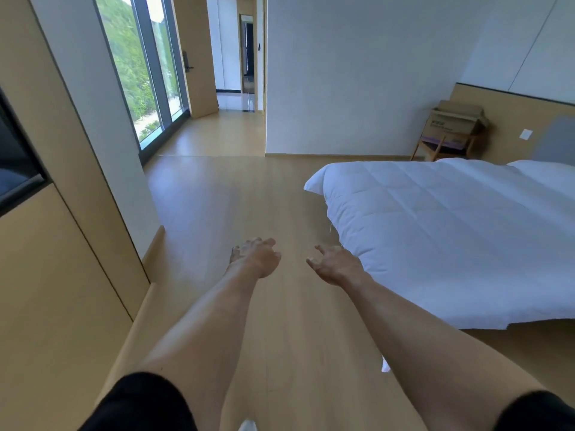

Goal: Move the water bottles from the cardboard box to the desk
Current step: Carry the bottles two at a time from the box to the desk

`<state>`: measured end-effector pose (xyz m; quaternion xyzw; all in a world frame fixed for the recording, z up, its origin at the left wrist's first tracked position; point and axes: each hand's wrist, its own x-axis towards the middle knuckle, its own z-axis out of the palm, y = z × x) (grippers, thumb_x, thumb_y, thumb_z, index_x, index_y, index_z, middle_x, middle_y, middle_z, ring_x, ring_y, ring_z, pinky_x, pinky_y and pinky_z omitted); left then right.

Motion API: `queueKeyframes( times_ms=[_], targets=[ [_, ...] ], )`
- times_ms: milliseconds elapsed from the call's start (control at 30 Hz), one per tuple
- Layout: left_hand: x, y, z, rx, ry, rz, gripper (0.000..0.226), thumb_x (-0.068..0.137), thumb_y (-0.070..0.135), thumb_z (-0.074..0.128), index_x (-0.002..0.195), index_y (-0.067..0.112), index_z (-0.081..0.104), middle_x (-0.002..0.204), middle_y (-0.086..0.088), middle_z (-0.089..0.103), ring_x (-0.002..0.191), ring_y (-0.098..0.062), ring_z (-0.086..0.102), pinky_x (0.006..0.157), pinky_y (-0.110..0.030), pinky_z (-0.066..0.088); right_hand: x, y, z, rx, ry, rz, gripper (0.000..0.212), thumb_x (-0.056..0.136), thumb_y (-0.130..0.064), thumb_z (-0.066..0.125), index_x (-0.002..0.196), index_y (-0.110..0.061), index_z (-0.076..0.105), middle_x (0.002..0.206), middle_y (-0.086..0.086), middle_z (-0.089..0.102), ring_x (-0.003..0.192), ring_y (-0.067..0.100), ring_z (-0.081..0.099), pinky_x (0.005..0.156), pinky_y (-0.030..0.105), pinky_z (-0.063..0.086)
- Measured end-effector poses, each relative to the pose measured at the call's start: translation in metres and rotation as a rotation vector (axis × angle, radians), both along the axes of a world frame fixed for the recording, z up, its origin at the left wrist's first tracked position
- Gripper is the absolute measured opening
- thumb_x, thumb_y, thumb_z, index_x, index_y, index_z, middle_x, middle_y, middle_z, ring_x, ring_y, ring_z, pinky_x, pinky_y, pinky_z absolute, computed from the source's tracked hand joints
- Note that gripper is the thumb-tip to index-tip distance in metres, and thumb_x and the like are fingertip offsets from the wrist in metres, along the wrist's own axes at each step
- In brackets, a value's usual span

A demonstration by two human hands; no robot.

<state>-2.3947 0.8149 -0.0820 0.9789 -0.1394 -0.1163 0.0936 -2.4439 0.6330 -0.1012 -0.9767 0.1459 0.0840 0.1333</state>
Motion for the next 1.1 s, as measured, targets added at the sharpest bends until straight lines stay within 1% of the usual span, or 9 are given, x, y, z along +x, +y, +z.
queueKeyframes(
  times_ms=[167, 233, 333, 600, 733, 867, 967, 1100],
  targets=[
    [0.122, -0.009, 0.001, -0.007, 0.014, -0.030, 0.049, 0.106, 0.043, 0.035, 0.152, 0.029, 0.038, 0.157, -0.006, 0.039, 0.144, -0.027, 0.037, 0.118, -0.045, 0.026, 0.115, -0.014, -0.001, 0.009, 0.019, -0.059, 0.063, 0.099, -0.060, 0.035, 0.155, -0.031, 0.031, 0.158, 0.006, 0.038, 0.143, 0.028, 0.038, 0.113, 0.046, 0.031],
    [0.174, -0.011, 0.006, -0.006, 0.013, -0.035, 0.048, 0.106, 0.043, 0.035, 0.152, 0.029, 0.038, 0.156, -0.006, 0.040, 0.144, -0.027, 0.036, 0.119, -0.047, 0.026, 0.164, -0.017, 0.003, 0.002, 0.016, -0.070, 0.063, 0.098, -0.061, 0.034, 0.154, -0.033, 0.031, 0.158, 0.005, 0.037, 0.143, 0.028, 0.039, 0.112, 0.047, 0.033],
    [0.229, -0.014, 0.009, -0.004, 0.008, -0.041, 0.048, 0.106, 0.043, 0.035, 0.152, 0.029, 0.038, 0.157, -0.006, 0.040, 0.144, -0.028, 0.037, 0.119, -0.047, 0.026, 0.216, -0.021, 0.006, 0.007, -0.003, -0.071, 0.062, 0.098, -0.061, 0.035, 0.153, -0.033, 0.033, 0.158, 0.005, 0.037, 0.141, 0.029, 0.041, 0.109, 0.047, 0.037],
    [0.361, -0.041, -0.003, 0.008, 0.016, -0.063, 0.050, 0.105, 0.046, 0.036, 0.151, 0.029, 0.040, 0.155, -0.006, 0.042, 0.143, -0.029, 0.038, 0.116, -0.044, 0.029, 0.339, -0.050, -0.002, 0.030, 0.015, -0.092, 0.061, 0.100, -0.058, 0.035, 0.154, -0.029, 0.032, 0.157, 0.007, 0.039, 0.142, 0.028, 0.040, 0.109, 0.044, 0.035],
    [0.422, -0.061, -0.007, 0.010, 0.010, -0.071, 0.050, 0.105, 0.046, 0.036, 0.152, 0.030, 0.039, 0.155, -0.006, 0.042, 0.142, -0.029, 0.038, 0.116, -0.044, 0.029, 0.405, -0.070, -0.008, 0.030, 0.031, -0.082, 0.063, 0.101, -0.057, 0.034, 0.156, -0.029, 0.029, 0.159, 0.006, 0.037, 0.144, 0.028, 0.038, 0.115, 0.047, 0.033],
    [0.495, -0.083, -0.007, 0.019, -0.010, -0.050, 0.050, 0.104, 0.046, 0.037, 0.152, 0.029, 0.039, 0.155, -0.006, 0.042, 0.143, -0.028, 0.038, 0.117, -0.044, 0.028, 0.485, -0.092, -0.013, 0.046, 0.024, -0.063, 0.062, 0.101, -0.057, 0.034, 0.156, -0.031, 0.028, 0.158, 0.004, 0.037, 0.142, 0.027, 0.039, 0.112, 0.045, 0.034],
    [0.554, -0.103, -0.004, 0.038, -0.020, -0.038, 0.050, 0.104, 0.046, 0.037, 0.152, 0.029, 0.039, 0.155, -0.006, 0.042, 0.143, -0.028, 0.036, 0.117, -0.043, 0.028, 0.550, -0.115, -0.015, 0.066, 0.025, -0.037, 0.062, 0.102, -0.056, 0.033, 0.157, -0.030, 0.027, 0.160, 0.003, 0.035, 0.145, 0.025, 0.036, 0.114, 0.045, 0.030],
    [0.633, -0.132, 0.005, 0.041, -0.014, -0.002, 0.051, 0.105, 0.046, 0.037, 0.152, 0.029, 0.038, 0.156, -0.005, 0.041, 0.144, -0.026, 0.036, 0.118, -0.042, 0.028, 0.634, -0.146, -0.011, 0.083, 0.050, -0.009, 0.061, 0.102, -0.055, 0.032, 0.157, -0.030, 0.027, 0.160, 0.004, 0.034, 0.144, 0.026, 0.037, 0.114, 0.045, 0.029]
  ],
)
